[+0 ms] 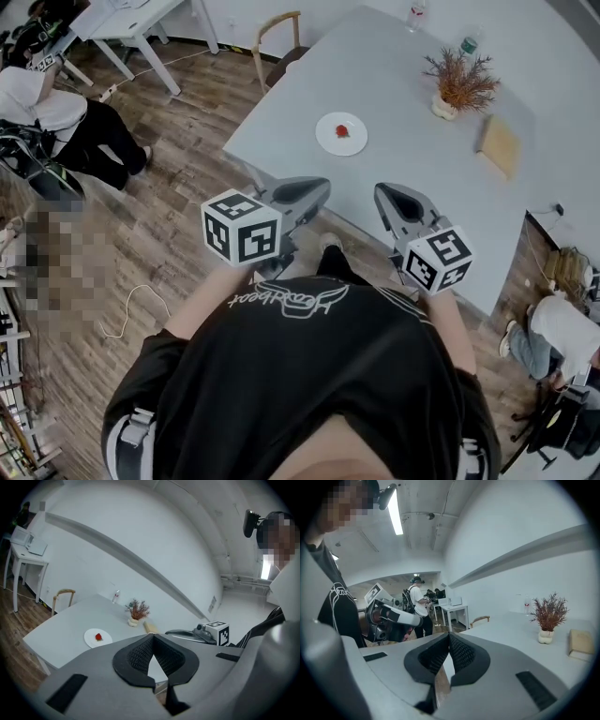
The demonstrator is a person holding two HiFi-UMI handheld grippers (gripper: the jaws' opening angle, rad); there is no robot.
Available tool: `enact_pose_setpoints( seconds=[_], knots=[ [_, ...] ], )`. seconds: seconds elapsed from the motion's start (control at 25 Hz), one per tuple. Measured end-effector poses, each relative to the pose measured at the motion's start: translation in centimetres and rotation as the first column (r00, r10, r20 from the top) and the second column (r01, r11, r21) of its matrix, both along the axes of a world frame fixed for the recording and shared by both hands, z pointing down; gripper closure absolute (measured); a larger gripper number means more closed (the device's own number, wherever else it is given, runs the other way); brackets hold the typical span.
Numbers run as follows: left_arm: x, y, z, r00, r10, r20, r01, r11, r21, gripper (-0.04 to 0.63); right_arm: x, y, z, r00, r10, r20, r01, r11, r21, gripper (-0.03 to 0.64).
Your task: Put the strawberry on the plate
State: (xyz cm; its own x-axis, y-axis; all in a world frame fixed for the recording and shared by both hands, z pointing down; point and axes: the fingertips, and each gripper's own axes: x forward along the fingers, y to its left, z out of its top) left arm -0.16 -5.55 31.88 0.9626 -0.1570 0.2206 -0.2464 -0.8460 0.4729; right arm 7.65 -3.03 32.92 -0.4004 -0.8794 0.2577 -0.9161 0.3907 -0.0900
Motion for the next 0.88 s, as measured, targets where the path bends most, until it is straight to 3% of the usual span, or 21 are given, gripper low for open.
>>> enact_pose_setpoints(
  seconds=[0.88],
  knots=[
    [0.85,-0.37,0.42,1.000,-0.003,0.020,0.003,1.000,0.019,0.589,0.24,-0.44,0.57,1.000,-0.012,-0.004,0.012,1.000,-0.015,0.609]
  ],
)
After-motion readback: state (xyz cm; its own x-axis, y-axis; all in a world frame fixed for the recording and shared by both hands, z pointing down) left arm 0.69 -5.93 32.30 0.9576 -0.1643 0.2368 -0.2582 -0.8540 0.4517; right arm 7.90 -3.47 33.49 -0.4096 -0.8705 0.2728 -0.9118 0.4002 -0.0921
